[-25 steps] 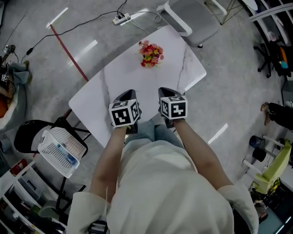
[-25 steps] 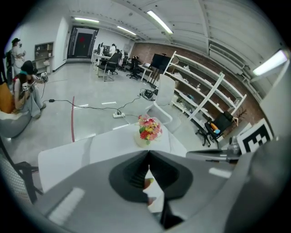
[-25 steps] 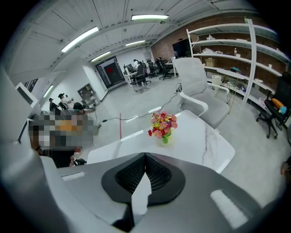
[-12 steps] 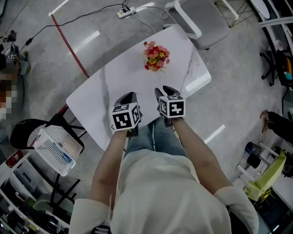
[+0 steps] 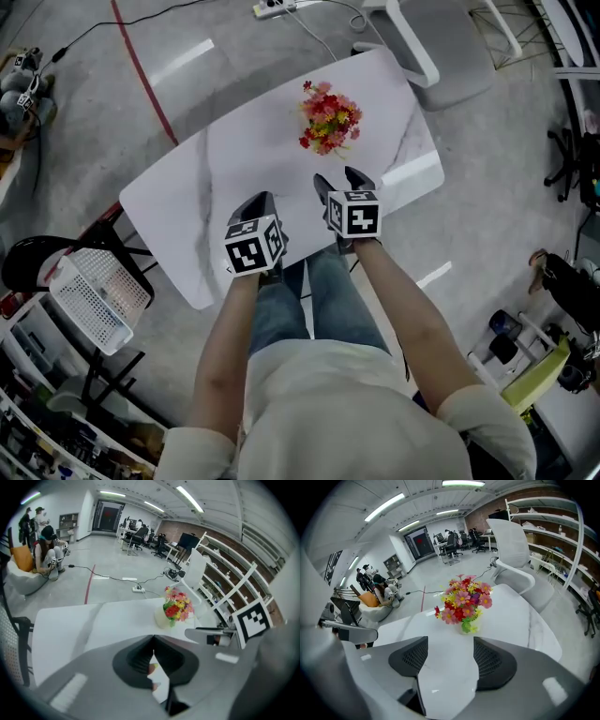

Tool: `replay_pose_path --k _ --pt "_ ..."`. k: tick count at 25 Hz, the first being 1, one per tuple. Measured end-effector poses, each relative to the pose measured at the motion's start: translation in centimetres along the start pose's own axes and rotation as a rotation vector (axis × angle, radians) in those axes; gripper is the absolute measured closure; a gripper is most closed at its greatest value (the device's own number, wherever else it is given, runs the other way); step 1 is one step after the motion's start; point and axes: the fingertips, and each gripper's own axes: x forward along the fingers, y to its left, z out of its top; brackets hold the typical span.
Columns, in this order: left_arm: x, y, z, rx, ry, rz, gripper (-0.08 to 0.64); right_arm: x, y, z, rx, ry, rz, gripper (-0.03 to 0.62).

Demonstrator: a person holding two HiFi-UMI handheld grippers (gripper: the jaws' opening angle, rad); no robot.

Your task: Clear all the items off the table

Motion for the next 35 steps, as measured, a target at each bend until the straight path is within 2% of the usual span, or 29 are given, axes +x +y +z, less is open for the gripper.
replay_pose_path --k 4,12,23,35 --pt "1.9 0.2 -0.4 -0.030 -0.003 0.007 0.552 2.6 -1.4 -0.2 0.001 -0.005 -0.006 0.267" --pt "4.7 2.2 -1.1 -0.062 0.010 0.019 0.552 7.7 -2.7 0.4 0.003 -0.050 -0.029 0.169" --pt "7.4 4.4 -2.2 -0.058 0.034 0.027 0.552 12.6 -3.7 2.6 0.013 -0.118 -0.072 0.135" --pt "9.4 5.1 -4.1 -0.056 0.073 0.014 0.552 15.2 -4.8 5.6 -0.029 -0.281 -0.142 0.092"
